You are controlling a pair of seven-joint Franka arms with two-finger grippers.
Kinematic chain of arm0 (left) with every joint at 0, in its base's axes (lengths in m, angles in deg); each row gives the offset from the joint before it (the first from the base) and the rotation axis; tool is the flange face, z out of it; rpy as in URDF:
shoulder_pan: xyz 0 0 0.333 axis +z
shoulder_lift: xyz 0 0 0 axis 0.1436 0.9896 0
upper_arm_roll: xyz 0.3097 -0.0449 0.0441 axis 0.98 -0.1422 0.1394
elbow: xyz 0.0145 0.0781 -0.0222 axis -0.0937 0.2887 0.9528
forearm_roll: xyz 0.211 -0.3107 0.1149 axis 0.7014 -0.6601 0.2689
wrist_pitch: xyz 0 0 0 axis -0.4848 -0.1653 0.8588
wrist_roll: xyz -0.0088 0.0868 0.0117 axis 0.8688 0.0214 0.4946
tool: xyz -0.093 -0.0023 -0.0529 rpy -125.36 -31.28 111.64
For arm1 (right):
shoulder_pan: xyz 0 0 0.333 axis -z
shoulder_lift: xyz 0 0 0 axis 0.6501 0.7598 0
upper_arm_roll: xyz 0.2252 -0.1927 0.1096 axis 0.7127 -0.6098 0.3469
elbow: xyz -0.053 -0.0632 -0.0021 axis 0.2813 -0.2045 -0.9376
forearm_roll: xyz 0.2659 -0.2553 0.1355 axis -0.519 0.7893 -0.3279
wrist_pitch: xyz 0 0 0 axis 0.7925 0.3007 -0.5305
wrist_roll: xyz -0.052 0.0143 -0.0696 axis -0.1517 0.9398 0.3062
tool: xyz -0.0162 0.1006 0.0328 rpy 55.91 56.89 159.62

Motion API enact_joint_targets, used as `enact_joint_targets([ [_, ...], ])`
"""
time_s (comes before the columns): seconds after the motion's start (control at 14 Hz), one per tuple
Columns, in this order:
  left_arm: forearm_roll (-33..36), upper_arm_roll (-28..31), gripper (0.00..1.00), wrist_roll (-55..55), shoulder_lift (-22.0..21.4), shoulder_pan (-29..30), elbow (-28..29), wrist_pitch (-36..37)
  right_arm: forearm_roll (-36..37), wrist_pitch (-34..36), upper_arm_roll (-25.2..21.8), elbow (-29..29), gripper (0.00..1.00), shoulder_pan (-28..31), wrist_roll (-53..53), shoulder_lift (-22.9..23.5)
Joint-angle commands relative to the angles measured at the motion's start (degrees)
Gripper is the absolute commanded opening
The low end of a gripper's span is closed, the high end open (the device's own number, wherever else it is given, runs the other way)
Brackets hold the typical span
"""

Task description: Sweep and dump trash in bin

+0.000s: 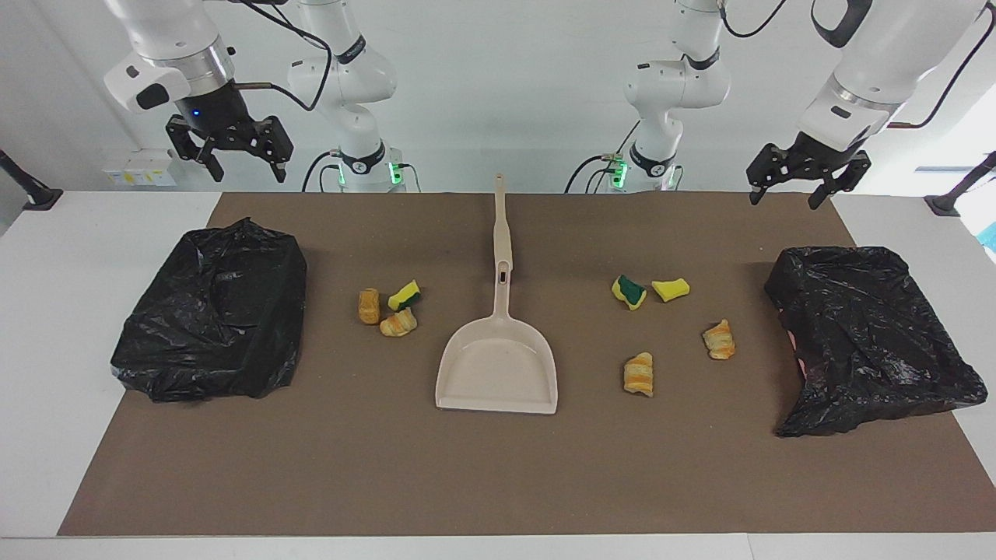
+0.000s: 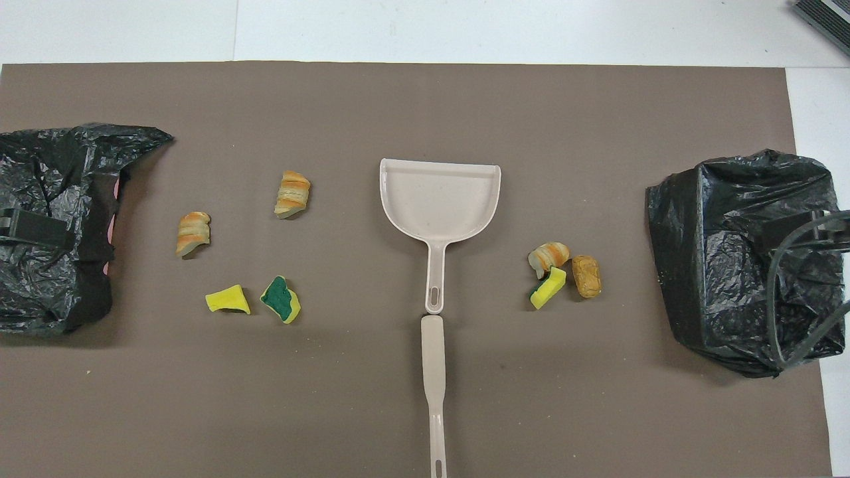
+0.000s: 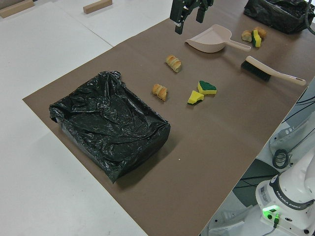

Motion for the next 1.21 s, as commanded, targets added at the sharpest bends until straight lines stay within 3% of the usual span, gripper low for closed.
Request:
enact_joint_targets([
  [0.0, -0.12, -0.05, 1.00, 0.31, -2.26, -4.69, 2.41, -0.03, -0.85, 0.49, 0.22, 1.24, 1.00, 0.63, -1.59, -1.21],
  [0.21, -0.12, -0.06, 1.00, 1.27, -4.36, -11.19, 4.95, -0.21, -0.85, 0.67, 0.22, 1.24, 1.00, 0.36, -1.50, -1.21],
  [0.64, -0.30, -0.14, 1.00, 23.57, -6.13, -26.05, 11.10, -3.63, -0.85, 0.93, 0.22, 1.24, 1.00, 0.54, -1.68, -1.30],
  [1.14, -0.30, -0.14, 1.00, 34.41, -6.14, -37.48, 22.97, -19.09, -0.85, 1.72, 0.22, 1.24, 1.00, 0.71, -1.77, -1.39],
])
